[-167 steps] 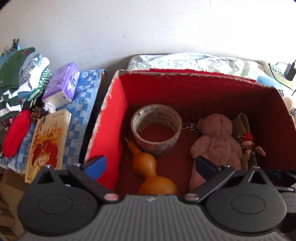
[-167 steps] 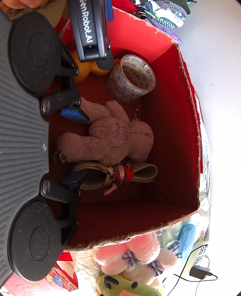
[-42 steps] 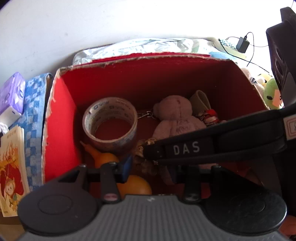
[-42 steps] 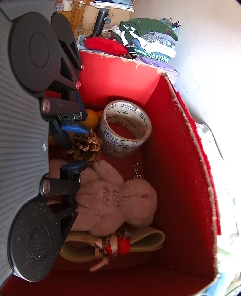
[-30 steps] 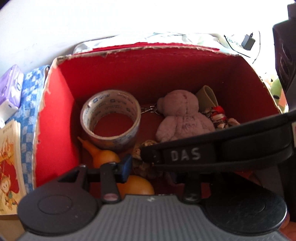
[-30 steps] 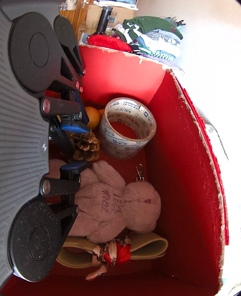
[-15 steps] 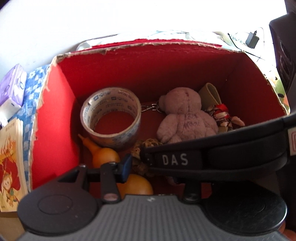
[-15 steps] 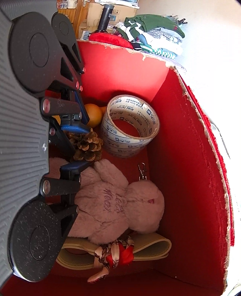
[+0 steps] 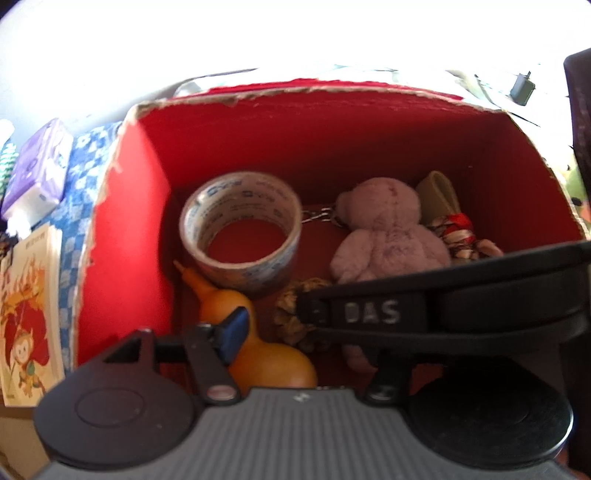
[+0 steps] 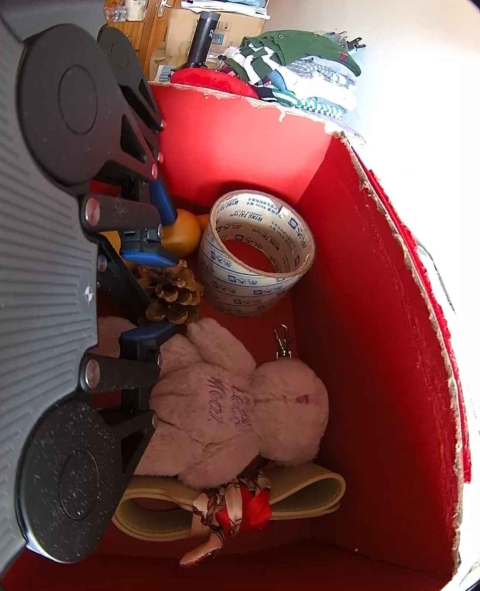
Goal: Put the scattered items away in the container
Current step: 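Set the pine cone beside the gourd and open the right gripper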
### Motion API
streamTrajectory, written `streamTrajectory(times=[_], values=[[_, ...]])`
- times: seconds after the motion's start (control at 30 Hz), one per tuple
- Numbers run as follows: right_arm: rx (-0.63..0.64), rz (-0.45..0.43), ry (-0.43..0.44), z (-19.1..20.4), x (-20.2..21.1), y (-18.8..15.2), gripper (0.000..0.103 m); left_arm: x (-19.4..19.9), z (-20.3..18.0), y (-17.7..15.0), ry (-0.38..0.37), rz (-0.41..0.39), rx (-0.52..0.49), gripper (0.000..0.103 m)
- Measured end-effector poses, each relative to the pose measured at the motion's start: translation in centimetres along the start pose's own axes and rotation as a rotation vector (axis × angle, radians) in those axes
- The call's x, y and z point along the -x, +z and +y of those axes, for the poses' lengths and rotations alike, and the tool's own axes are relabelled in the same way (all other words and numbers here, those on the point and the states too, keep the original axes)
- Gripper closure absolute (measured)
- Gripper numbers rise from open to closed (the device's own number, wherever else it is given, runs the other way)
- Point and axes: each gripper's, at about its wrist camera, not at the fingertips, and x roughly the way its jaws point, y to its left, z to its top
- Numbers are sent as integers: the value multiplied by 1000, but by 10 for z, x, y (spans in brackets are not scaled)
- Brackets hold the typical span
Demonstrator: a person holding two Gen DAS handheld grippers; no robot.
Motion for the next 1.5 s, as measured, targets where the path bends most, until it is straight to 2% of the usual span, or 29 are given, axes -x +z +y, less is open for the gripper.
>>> streamTrajectory(times=[0.17,0.23,0.5,0.57,0.6,0.67,0.77,0.87,0.97,1.13,1.17,1.27,1.33,1.37,1.4,1.43,1.5], values=[[8,-9,-6,1,0,1,66,-3,4,-1,-1,0,14,36],[14,-13,-10,2,0,1,66,-7,5,-2,12,18,23,27],[33,-16,-25,6,-2,1,67,-7,7,-2,22,-9,22,26],[46,-24,-52,11,-2,0,67,-6,7,-2,29,-7,23,38],[71,-24,-67,14,-2,-1,67,-5,6,-2,31,-1,21,48],[105,-26,-91,18,1,-4,67,-3,5,-3,14,11,32,50],[70,-29,-70,8,10,-7,67,5,2,-8,-22,17,53,50],[19,-31,2,-5,21,-10,67,15,-7,-17,-57,-1,48,44],[-31,-60,58,-17,29,-11,67,19,-12,-19,-18,-30,52,44],[46,-128,-80,-9,40,-16,66,21,-6,-14,23,-27,69,44],[66,-137,-99,-6,42,-18,62,23,-5,-13,33,-35,71,43],[91,-170,-141,-1,50,-23,61,33,-7,-15,76,-60,81,32],[106,-211,-147,-2,66,-28,60,39,-8,-14,77,-69,89,27],[113,-230,-153,-1,75,-30,58,42,-9,-14,78,-71,97,27],[119,-252,-160,2,83,-30,56,46,-9,-14,84,-78,105,22],[122,-278,-170,0,93,-33,50,50,-10,-14,98,-89,111,12],[135,-314,-204,-1,107,-39,44,58,-14,-15,128,-123,106,4]])
